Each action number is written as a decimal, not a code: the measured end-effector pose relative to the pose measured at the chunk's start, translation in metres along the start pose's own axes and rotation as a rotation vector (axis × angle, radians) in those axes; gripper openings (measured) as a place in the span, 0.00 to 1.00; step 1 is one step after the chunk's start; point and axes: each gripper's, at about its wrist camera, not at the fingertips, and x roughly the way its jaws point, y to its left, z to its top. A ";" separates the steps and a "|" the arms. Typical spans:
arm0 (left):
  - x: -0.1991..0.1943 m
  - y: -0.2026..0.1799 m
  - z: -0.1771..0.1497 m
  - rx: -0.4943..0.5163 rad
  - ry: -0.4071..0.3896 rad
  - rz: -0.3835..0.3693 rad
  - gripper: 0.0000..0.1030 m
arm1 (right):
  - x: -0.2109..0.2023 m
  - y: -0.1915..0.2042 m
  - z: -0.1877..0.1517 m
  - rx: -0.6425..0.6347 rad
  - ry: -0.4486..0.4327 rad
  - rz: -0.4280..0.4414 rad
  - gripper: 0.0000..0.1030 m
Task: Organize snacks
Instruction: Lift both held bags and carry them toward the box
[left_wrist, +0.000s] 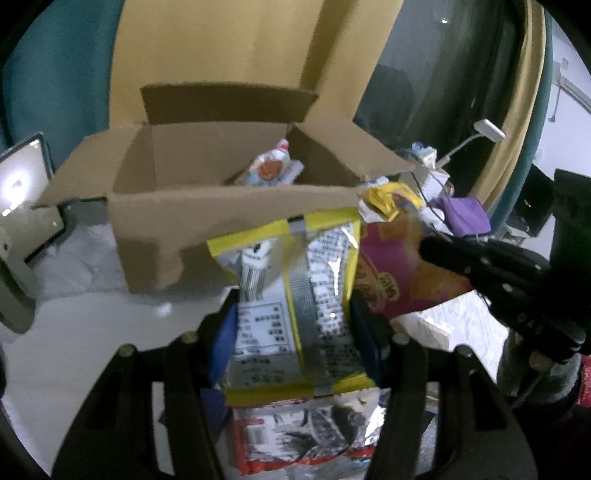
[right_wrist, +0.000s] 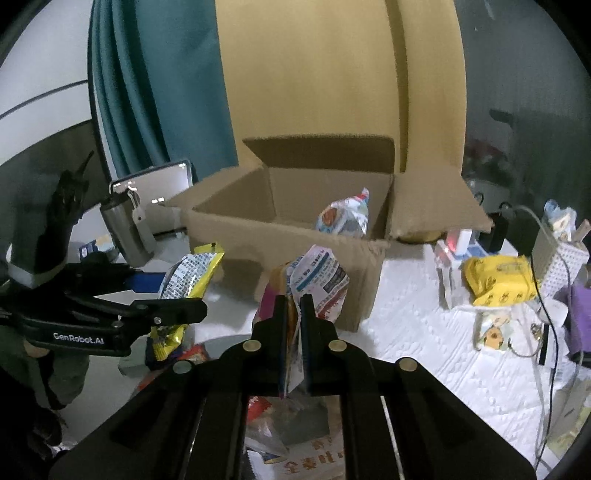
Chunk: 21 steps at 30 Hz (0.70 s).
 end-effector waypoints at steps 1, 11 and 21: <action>-0.002 0.000 0.001 0.001 -0.005 0.003 0.56 | -0.003 0.002 0.002 -0.005 -0.007 -0.001 0.07; -0.027 0.023 0.012 -0.004 -0.074 0.030 0.56 | -0.012 0.022 0.027 -0.052 -0.055 -0.009 0.06; -0.033 0.044 0.028 -0.006 -0.119 0.046 0.56 | 0.003 0.043 0.053 -0.121 -0.065 -0.017 0.04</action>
